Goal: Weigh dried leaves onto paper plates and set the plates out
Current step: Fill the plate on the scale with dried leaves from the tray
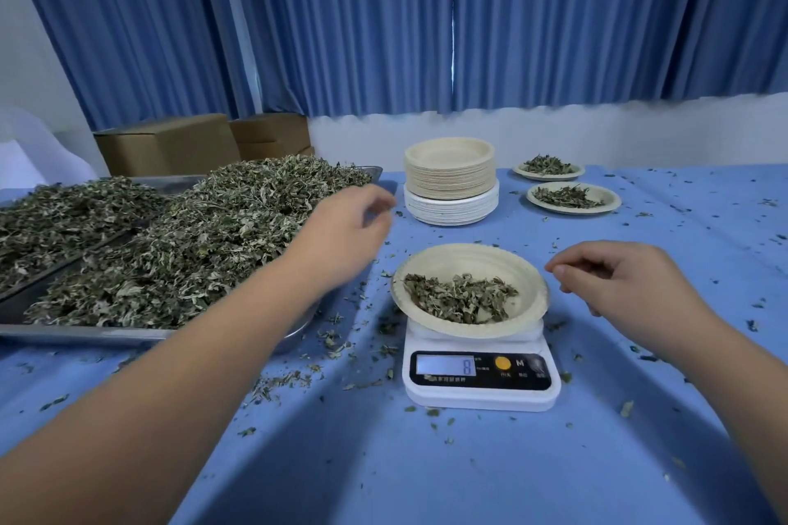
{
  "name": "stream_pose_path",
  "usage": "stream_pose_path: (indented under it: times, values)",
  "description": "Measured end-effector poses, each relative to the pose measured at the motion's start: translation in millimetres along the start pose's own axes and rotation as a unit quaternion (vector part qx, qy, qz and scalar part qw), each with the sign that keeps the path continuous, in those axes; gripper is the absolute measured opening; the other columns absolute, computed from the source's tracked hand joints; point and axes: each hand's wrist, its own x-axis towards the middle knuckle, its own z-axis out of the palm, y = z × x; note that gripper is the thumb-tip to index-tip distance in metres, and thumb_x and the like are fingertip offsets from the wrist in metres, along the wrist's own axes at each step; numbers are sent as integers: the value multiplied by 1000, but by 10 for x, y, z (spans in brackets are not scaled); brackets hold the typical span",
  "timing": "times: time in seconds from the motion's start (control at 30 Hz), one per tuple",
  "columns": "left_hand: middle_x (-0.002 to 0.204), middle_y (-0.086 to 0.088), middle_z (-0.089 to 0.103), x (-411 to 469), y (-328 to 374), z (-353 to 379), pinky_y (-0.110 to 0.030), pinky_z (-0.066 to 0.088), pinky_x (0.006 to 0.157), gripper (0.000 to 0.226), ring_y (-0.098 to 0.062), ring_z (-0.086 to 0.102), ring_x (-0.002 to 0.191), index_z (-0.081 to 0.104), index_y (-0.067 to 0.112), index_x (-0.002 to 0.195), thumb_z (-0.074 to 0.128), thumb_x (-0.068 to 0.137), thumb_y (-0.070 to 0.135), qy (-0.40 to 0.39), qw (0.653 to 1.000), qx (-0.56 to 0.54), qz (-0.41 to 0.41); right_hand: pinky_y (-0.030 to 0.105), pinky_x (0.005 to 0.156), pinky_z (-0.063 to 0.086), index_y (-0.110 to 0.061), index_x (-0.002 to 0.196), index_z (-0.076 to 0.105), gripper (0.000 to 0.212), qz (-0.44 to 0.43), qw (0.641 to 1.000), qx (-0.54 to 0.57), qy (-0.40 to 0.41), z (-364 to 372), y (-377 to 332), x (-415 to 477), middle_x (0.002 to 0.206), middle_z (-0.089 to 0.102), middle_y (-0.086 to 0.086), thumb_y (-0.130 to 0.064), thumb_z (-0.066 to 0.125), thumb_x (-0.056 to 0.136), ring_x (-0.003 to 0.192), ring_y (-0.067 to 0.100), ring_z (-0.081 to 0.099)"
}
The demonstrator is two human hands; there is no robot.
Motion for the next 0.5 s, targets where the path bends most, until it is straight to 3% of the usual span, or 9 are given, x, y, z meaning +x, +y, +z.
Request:
stream_pose_path:
  times: [0.1,0.23,0.33,0.43,0.5]
  values:
    - [142,-3,44,59,-368,-131,-39,39,105,45,-21,46,126,44,25,140,52,96,24,-57,979,188,-46,10,48,40,-31,72,71,25,-1,1000,-1,-1,14,8,1,64,66,-12,-11,65,87,46,3,48]
    - [159,-3,18,52,-743,-170,-53,25,114,64,-29,27,142,19,34,152,48,96,39,-202,914,333,-117,9,45,38,-31,72,71,25,0,1000,8,-3,25,18,-3,62,65,-11,-11,66,87,44,3,46]
    - [158,-5,20,49,-856,-151,-51,27,113,60,-29,26,143,28,34,149,49,94,37,-271,898,322,-130,9,41,36,-32,72,71,25,3,1000,3,-5,21,24,10,62,65,-8,-13,66,88,42,4,44]
    - [148,-9,33,36,-859,-139,-41,39,106,62,-29,38,133,37,28,146,55,88,16,-279,900,317,-110,8,41,35,-32,72,71,25,3,1000,2,-6,25,31,11,63,66,-10,-12,66,88,42,4,45]
    - [140,-11,42,24,-855,-136,-39,41,104,59,-29,42,128,41,25,144,56,88,13,-278,893,344,-85,8,41,36,-32,72,71,26,3,1000,-1,-5,27,36,6,63,66,-11,-12,66,87,43,4,45]
